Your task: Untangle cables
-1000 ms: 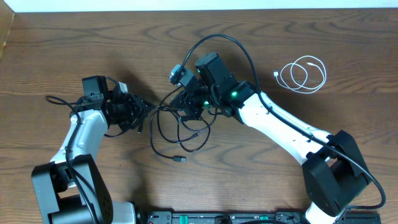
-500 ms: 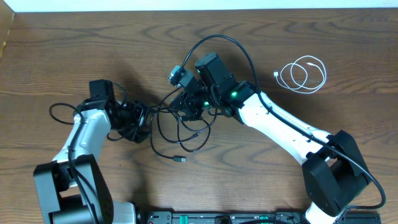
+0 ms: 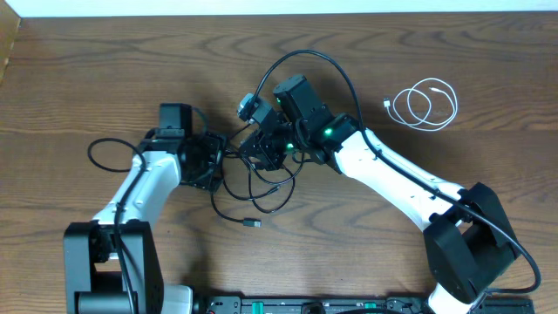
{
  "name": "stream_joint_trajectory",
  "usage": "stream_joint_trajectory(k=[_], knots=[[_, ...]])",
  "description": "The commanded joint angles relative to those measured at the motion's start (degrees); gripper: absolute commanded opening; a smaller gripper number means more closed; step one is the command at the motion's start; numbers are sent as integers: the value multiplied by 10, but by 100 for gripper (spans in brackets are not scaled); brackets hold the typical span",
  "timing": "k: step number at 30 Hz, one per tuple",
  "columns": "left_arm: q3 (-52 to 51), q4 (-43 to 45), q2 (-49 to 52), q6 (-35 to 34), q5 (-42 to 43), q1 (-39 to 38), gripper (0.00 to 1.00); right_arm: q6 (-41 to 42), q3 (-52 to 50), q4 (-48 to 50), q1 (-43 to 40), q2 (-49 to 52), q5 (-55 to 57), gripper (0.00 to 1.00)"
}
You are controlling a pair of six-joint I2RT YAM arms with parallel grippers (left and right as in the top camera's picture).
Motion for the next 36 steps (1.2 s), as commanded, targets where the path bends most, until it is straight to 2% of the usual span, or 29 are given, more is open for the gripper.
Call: stream_joint_trajectory(k=[1,6,10,18,20,22,23,25,26,27,33,36], knots=[[1,3,1,-34,-88,-23,62,-7,7,-1,0,-8,-25,1],[1,0,1,-31,-144,-33,35,-16,7,0,0,-8,-30,1],[1,-5,1,-20,-201,-33,8,-28,7,8,-4,-15,-60,1],[1,-4,1,-7,-215,-33,8,-28,7,25,-17,-52,-63,1],[1,-4,1,-7,-215,-33,8,-28,7,21,-19,-52,-63,4],[1,-2,1,10,-215,-33,8,-28,7,7,-20,-50,-44,15],[1,2,1,32,-213,-33,8,-27,7,-1,-20,-49,-30,22],[1,22,1,101,-196,-33,8,-25,7,-15,-20,-49,3,24],[2,52,1,177,-156,-30,8,-25,7,-27,-19,-49,26,26],[4,68,1,220,-126,-27,8,-23,7,-33,-19,-49,33,28],[22,88,0,380,-6,7,8,5,7,-76,-19,-49,106,31],[26,91,-4,446,80,35,8,5,3,-85,-19,-48,118,33]])
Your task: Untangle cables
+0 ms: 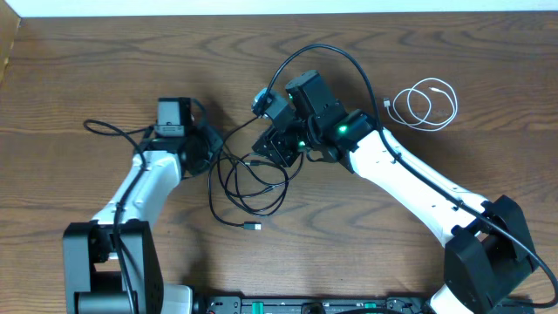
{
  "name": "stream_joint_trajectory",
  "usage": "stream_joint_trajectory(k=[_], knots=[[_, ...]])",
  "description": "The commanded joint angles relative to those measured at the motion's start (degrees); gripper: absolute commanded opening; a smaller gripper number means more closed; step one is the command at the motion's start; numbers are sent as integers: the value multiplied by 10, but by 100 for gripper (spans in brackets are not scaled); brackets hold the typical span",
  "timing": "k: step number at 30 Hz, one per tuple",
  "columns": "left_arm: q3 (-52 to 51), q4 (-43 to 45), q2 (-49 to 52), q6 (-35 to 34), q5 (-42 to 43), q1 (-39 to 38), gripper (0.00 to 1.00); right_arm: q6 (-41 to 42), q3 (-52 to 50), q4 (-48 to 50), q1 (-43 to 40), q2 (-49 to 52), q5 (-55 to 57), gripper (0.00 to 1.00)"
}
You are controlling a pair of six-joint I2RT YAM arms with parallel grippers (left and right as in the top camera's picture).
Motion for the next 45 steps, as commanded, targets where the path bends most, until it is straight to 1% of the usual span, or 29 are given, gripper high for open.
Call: stream_joint_trajectory(k=[1,3,4,6,9,13,15,18,21,25,29,30,33,35,36,38,40,42,45], knots=[[23,5,-5,151,149,37,8,17,0,-3,-1,-3,41,36],[23,7,-8,190,231,66,8,28,-5,2,-1,-3,41,39],[23,7,-8,202,258,76,8,31,-7,5,-1,-3,43,40],[23,3,-8,233,339,129,8,35,-17,16,-1,-3,53,49],[22,-6,-8,235,377,169,8,35,-25,28,-1,-3,53,55],[22,-17,-8,242,445,203,8,35,-30,43,3,10,52,60],[22,-17,-8,248,482,211,8,35,-30,52,9,24,48,64],[22,-17,-8,248,516,211,8,34,-30,73,20,52,7,73],[22,-17,-8,247,542,211,8,34,-30,108,36,88,-42,76],[22,-17,-8,247,593,211,8,34,-30,171,63,146,-44,74],[22,-17,-8,247,593,211,8,34,-30,205,80,172,-46,70],[22,-17,-8,247,594,211,8,34,-30,212,84,176,-46,67],[22,-16,-8,247,609,211,8,34,-30,230,92,185,-43,65],[22,-12,-8,247,621,211,6,34,-30,238,95,192,-25,62],[22,-12,-8,247,621,211,8,34,-30,242,96,196,-16,59],[22,-12,-8,247,621,211,8,35,-30,252,96,203,-9,52],[22,-12,-8,247,622,211,8,35,-30,263,96,211,-9,43],[22,-12,-8,247,623,211,8,34,-30,275,96,217,-9,41],[22,-12,-8,247,623,212,8,35,-30,299,96,222,-9,40]])
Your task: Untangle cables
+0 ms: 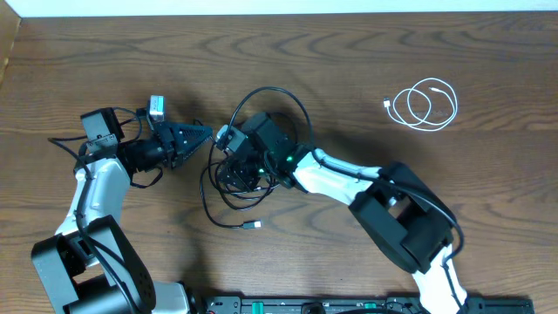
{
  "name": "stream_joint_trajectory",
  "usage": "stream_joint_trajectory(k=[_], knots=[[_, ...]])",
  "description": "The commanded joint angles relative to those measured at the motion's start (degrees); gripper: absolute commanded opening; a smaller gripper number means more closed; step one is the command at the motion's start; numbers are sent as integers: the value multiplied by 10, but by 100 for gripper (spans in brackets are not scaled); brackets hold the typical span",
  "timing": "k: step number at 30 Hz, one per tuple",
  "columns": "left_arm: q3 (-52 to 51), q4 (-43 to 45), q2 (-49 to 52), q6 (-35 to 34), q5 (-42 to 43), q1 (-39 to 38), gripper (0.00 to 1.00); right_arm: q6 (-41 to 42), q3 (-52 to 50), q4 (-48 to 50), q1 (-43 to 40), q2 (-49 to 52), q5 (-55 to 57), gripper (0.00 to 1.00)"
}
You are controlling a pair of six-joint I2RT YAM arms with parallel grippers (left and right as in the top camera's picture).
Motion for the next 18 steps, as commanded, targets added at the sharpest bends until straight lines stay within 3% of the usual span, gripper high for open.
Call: stream_joint_trajectory(k=[1,3,7,12,18], knots=[[21,2,-8,12,23,0,8,-2,-2,20,5,11,5,39],[21,4,-8,12,23,1,8,11,-2,34,5,11,13,31],[21,5,-8,12,23,12,8,34,-2,57,4,11,21,1],[20,5,-8,12,4,33,8,75,-2,56,-8,8,15,1],[20,-6,-8,11,-97,34,8,102,-1,24,-40,-55,-14,1]])
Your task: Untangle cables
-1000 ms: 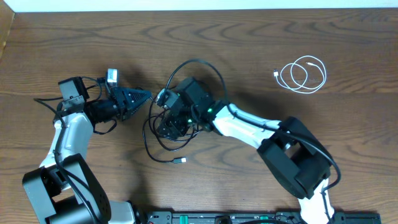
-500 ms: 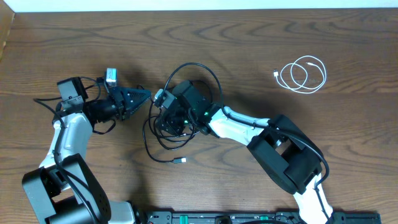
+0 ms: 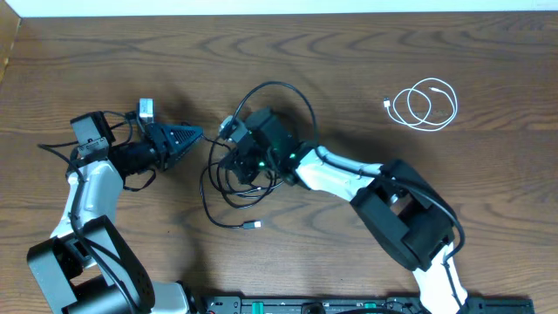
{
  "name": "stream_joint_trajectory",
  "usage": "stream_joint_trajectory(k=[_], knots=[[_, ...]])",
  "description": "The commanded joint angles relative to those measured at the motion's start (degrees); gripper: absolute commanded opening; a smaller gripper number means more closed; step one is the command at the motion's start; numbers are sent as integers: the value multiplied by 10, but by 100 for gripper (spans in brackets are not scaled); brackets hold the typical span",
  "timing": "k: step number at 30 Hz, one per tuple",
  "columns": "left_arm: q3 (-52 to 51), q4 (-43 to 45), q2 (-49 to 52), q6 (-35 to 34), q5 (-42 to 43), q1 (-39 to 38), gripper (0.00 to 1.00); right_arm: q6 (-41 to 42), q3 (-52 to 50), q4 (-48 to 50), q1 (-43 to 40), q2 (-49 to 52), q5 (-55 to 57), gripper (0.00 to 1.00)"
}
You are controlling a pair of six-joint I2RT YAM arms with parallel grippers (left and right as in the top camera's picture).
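Note:
A black cable (image 3: 228, 194) lies in tangled loops at the table's middle, its plug end (image 3: 253, 226) trailing toward the front. One large loop (image 3: 301, 98) arches up behind my right wrist. My left gripper (image 3: 197, 135) points right, just left of the tangle. Its fingers taper to a shut point, and a strand seems to run from the tip into the loops. My right gripper (image 3: 234, 164) reaches into the top of the tangle from the right. The wrist hides its fingers, so how they stand does not show.
A white cable (image 3: 424, 105) lies neatly coiled at the back right, apart from the black one. A thin dark lead (image 3: 54, 150) curls beside my left forearm. My right arm's base link (image 3: 405, 218) lies across the front right of the table.
My left gripper has drawn a little further left, away from the tangle. My right wrist has shifted slightly right and back. The black loops lie about where they were.
At first both grippers were close together in the tangle at mid-table. Then the left sat slightly further back and the loops hung wider. Later the left arm had swung far left, and the right gripper and tangle had shifted left. Now the gap is slightly wider.

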Motion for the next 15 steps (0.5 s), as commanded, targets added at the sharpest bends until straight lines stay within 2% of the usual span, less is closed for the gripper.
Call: stream_joint_trajectory(k=[1,3,5,6,8,9,11,15], knots=[[20,-2,-8,10,-69,3,8,25,0,-20,-28,-70,-15,1],[20,-2,-8,9,-87,3,8,21,0,-25,-36,-103,-15,1],[20,-3,-8,9,-98,3,17,21,0,-26,-42,-133,-15,1],[20,-4,-8,9,-102,3,27,21,0,-25,-44,-147,-15,1],[20,-9,-8,9,-114,3,36,21,0,-25,-49,-177,-15,1],[20,-12,-8,9,-120,2,46,21,0,-24,-51,-189,-15,1],[20,-14,-8,9,-127,-3,56,21,0,-20,-55,-214,-15,1],[20,-14,-8,9,-135,-20,60,21,0,16,-60,-245,-14,1]])
